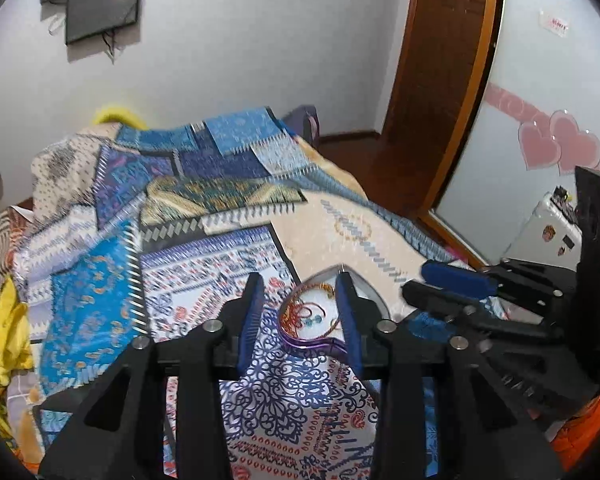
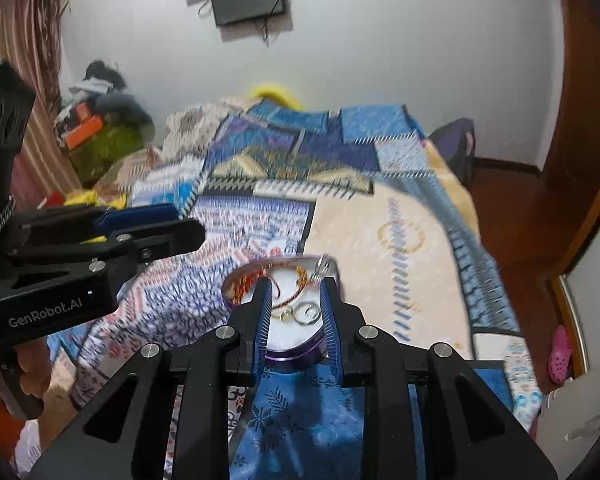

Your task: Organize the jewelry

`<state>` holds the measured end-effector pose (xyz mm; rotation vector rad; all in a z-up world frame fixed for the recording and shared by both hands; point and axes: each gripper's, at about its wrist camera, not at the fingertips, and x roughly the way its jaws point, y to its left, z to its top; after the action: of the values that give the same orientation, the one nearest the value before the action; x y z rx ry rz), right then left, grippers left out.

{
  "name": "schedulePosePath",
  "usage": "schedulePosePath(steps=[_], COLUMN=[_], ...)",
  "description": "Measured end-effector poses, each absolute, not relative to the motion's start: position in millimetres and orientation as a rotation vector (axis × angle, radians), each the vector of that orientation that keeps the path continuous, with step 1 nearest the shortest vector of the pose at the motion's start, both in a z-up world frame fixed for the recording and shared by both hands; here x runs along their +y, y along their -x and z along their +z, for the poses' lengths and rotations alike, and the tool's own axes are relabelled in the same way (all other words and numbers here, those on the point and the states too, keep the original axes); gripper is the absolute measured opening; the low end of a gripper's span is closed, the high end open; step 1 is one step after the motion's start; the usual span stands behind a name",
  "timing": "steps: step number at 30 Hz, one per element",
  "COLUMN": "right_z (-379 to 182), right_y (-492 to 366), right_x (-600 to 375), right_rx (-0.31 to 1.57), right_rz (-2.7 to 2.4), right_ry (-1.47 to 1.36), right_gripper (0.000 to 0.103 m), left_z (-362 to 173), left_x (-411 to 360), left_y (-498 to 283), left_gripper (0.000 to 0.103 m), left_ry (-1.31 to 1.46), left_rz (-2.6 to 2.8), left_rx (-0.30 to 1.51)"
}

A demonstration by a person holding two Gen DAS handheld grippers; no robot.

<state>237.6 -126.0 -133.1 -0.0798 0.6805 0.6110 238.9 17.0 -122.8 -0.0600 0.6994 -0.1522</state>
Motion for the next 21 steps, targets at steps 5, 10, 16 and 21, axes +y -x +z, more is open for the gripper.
schedulePosePath(steps=[5, 10, 16, 21], right_z=[-96, -50, -5, 11], right_y=[-216, -180, -125, -97], right_x=[-140, -151, -161, -162], right_rx=[0.57, 0.411, 0.208, 0.111], right_rz=[0.597, 0.6, 0.592, 0.57], right_ry=[0.034, -0.012, -0.03, -0.042], right_gripper=[0.022, 0.022, 0.022, 0.023], left_z=[-84, -39, 3, 23], left_x=[21, 22, 18, 13], left_y=[-208, -166, -112, -72], left_gripper=[0.04, 0.048, 0.066, 0.085], left_ry=[0.058, 0.064, 0.053, 0.035], left_rz=[-0.117, -0.092, -0.052, -0.019], left_rx=[0.59, 0.438, 0.262, 0.15])
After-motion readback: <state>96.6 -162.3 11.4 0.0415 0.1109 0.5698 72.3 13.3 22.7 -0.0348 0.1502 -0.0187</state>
